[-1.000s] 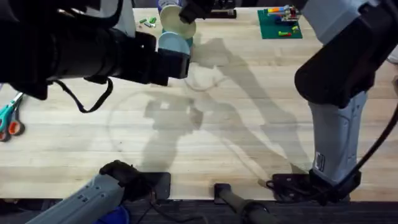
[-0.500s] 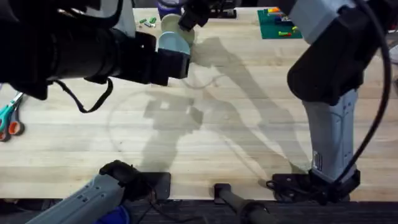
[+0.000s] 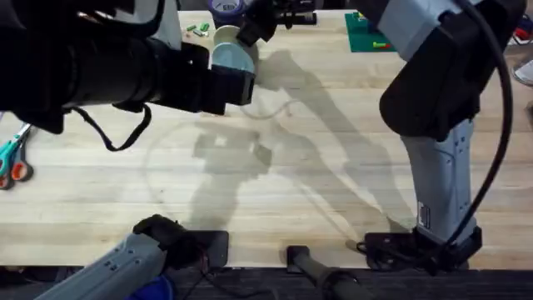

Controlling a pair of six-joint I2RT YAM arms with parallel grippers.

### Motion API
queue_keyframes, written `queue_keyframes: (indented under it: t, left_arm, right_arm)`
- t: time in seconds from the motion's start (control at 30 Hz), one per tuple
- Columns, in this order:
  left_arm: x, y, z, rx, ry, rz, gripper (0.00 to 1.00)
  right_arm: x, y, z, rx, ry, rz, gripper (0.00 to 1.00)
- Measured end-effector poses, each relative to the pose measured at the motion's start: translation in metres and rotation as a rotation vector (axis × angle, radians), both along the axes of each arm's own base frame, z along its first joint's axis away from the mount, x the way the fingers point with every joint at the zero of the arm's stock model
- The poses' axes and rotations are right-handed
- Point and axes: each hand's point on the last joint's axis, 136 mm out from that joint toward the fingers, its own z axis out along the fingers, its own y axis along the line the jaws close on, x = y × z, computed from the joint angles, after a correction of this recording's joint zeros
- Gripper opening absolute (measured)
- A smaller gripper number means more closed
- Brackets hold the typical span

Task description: Pick up the plates from the table one by one and place each into a slot on the dish rack.

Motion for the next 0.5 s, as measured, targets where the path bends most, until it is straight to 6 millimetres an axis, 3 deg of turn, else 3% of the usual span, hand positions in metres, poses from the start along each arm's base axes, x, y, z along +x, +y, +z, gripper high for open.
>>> queue_keyframes:
  t: [0.23, 0.37, 0.5]
  left_arm:
    - [0.0, 0.0, 0.0, 0.0, 0.0, 0.0, 0.993]
    - [0.0, 0.0, 0.0, 0.0, 0.0, 0.0, 0.993]
    - [0.0, 0.0, 0.0, 0.0, 0.0, 0.0, 0.994]
  right_arm:
    - [0.0, 0.0001, 0.0001, 0.001, 0.0, 0.0, 0.034]
    - [0.0002, 0.0002, 0.0002, 0.001, -0.001, 0.0, 0.123]
    - [0.0003, 0.0003, 0.0003, 0.002, -0.001, 0.0, 0.143]
